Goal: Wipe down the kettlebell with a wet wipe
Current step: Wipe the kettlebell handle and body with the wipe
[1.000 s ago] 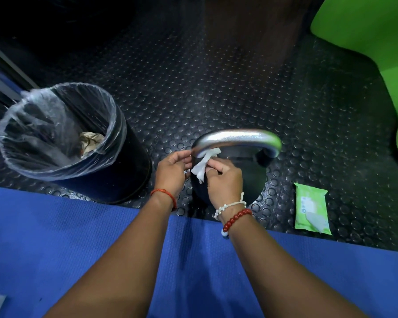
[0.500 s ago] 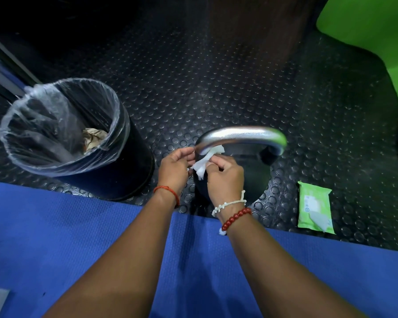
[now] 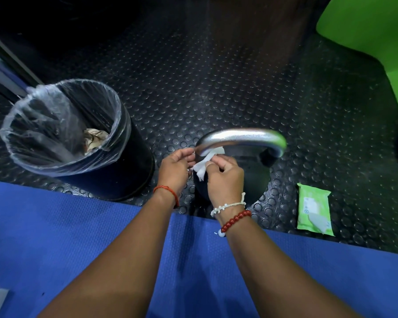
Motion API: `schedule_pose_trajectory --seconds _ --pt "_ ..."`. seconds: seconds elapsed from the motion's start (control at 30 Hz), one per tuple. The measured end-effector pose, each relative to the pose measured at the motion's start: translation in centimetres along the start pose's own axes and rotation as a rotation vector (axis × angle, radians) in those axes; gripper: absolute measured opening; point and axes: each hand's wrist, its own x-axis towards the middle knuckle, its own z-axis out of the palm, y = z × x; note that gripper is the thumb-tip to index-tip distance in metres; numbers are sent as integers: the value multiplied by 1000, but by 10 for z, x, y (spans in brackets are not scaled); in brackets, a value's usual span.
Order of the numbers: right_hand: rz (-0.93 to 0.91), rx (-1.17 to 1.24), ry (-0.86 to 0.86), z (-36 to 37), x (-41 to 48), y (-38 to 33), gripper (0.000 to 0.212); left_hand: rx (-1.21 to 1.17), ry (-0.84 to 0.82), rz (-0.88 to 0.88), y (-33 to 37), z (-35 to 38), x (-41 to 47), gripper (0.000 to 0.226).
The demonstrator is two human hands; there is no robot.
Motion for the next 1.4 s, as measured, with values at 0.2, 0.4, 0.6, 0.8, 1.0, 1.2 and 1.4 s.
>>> schedule_pose_trajectory --seconds 0.2,0.4,0.6,0.8,1.0,1.2,1.4 --pt "-34 -24 -8 -1 2 -1 18 16 1 -3 -5 -3 5 37" --pt "-12 -9 -4 -2 3 -2 18 14 5 -6 -8 -2 7 38" --pt "45 56 -19 -2 0 -4 17 -12 15 -9 -6 0 3 37" --pt "111 133 -12 2 -6 -6 14 -21 32 -18 -5 -1 2 35" --pt "185 211 8 5 -10 -8 16 -48 39 -27 -6 -3 1 30" --pt "269 286 0 6 -7 -5 17 -74 52 -40 -4 -4 -6 26" --pt "341 265 -50 0 -5 -7 15 26 433 223 -19 1 -33 15"
